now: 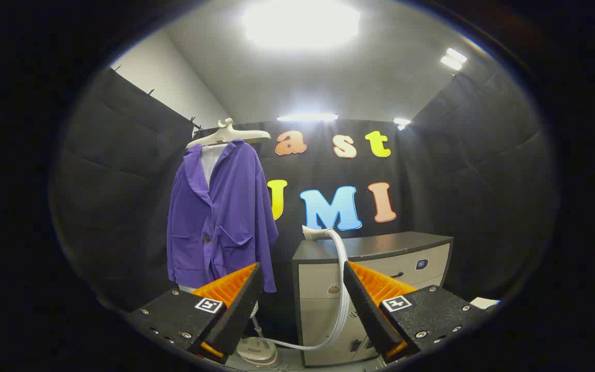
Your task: Iron the clothes twice with a garment steamer, once on the left side and once on the right side.
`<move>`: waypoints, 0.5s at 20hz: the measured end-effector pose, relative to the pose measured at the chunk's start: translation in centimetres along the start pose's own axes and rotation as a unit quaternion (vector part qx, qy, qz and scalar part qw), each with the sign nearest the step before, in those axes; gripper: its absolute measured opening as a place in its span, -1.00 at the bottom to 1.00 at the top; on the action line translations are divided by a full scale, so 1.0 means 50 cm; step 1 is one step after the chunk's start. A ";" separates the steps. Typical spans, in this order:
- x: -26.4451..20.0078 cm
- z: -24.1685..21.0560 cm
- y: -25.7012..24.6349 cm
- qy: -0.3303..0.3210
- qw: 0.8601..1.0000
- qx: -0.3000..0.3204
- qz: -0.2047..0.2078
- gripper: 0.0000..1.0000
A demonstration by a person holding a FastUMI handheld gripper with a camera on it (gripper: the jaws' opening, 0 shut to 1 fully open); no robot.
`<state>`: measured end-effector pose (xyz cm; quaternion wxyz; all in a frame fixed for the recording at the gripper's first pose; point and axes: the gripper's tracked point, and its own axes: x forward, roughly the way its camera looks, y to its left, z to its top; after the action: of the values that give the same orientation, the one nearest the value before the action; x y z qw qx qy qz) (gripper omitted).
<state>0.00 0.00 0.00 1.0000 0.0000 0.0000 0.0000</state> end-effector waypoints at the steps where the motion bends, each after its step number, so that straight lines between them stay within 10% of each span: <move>1: -0.001 -0.006 -0.002 0.005 1.000 0.001 -0.001 0.91; 10: -0.009 -0.012 0.002 0.015 1.000 -0.004 -0.007 0.91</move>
<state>-0.43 0.10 -0.62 0.9999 -0.0042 0.0151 -0.0068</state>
